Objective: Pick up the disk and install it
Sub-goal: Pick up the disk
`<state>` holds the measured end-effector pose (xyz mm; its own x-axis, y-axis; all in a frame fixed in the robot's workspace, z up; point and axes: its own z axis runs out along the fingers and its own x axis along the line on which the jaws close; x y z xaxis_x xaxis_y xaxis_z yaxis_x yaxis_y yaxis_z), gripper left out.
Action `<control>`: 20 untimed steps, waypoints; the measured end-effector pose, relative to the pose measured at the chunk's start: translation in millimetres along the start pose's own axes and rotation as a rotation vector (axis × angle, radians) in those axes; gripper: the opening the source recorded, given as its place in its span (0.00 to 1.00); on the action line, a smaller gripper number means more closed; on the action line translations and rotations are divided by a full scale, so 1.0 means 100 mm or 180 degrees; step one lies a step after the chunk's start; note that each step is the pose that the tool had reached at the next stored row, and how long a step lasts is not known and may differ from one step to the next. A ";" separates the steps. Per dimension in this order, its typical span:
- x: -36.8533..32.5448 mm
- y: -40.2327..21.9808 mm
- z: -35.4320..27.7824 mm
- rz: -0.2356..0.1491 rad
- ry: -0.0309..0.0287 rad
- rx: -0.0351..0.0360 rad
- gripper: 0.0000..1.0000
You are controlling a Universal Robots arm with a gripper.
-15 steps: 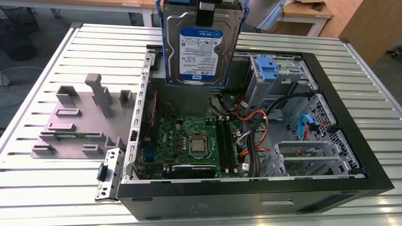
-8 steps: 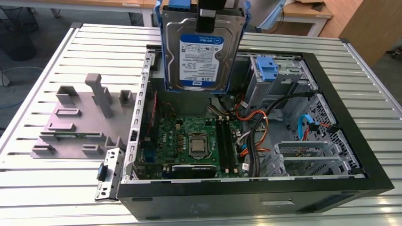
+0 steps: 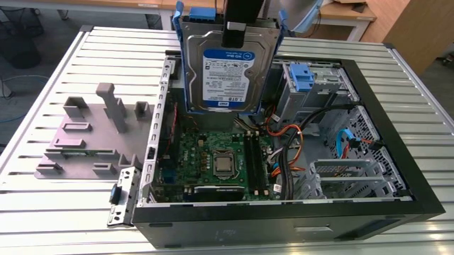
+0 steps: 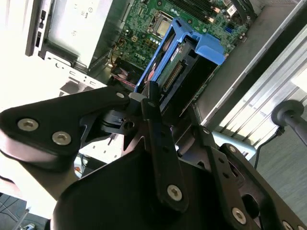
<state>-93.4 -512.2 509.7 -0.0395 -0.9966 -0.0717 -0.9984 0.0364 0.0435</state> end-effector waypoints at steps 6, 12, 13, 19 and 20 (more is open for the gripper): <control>0.104 -0.006 -0.002 0.0000 0.0000 0.0000 0.35; 0.193 -0.012 -0.004 0.0000 0.0000 0.0000 0.35; 0.206 -0.013 -0.004 0.0000 0.0000 0.0000 0.35; 0.264 -0.016 -0.005 0.0000 0.0000 0.0000 0.35; 0.273 -0.016 -0.005 0.0000 0.0000 0.0000 0.35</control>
<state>-92.8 -539.5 508.1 -0.0395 -0.9966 -0.0718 -0.9984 0.0364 0.0434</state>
